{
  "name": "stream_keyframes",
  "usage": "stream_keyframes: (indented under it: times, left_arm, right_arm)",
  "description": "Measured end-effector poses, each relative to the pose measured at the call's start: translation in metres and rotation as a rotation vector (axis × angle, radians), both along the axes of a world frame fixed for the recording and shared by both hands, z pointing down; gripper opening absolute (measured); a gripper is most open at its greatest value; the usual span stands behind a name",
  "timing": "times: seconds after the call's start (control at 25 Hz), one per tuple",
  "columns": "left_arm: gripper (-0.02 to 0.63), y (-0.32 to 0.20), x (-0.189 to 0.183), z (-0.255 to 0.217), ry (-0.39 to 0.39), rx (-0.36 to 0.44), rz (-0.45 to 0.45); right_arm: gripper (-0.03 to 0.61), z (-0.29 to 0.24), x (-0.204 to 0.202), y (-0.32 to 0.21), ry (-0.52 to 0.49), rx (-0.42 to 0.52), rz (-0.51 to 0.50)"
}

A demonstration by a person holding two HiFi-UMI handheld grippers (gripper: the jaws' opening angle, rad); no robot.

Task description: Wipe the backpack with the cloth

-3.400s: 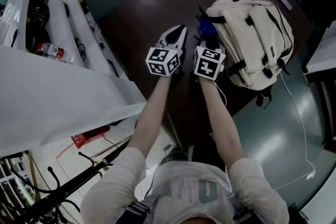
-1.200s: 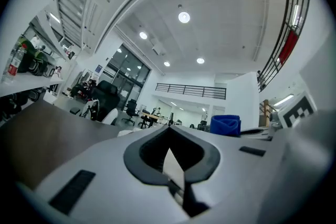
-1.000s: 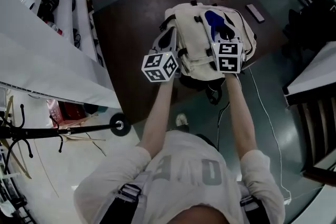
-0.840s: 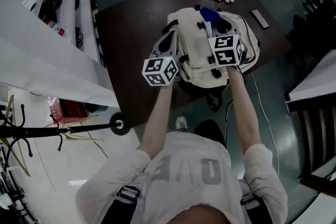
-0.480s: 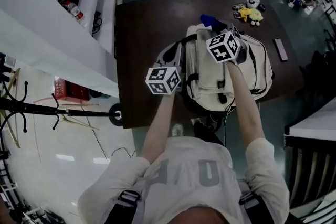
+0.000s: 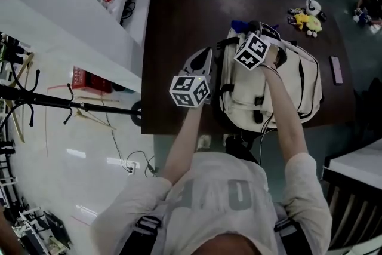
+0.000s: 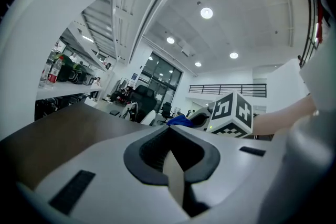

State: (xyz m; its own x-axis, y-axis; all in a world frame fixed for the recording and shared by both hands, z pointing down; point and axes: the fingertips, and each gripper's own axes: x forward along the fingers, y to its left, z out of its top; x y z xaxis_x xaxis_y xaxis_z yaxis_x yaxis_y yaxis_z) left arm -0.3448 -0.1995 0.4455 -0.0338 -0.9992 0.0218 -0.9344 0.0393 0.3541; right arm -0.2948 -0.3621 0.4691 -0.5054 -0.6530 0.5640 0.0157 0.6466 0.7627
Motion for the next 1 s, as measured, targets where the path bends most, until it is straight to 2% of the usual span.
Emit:
stream_keyframes:
  times: [0.36,0.8,1.0]
  left_arm:
    - [0.005,0.013,0.013,0.004,0.010,-0.004,0.045]
    - [0.005,0.060,0.036,0.002,-0.015,0.006,0.154]
    - [0.005,0.095,0.050,0.007,-0.007,-0.003,0.140]
  right_arm:
    - [0.041,0.004,0.005,0.039,0.120,0.070,-0.071]
    - [0.041,0.005,0.027,0.114,0.123,0.085,-0.031]
    - [0.041,0.017,0.044,0.159,0.107,0.068,-0.039]
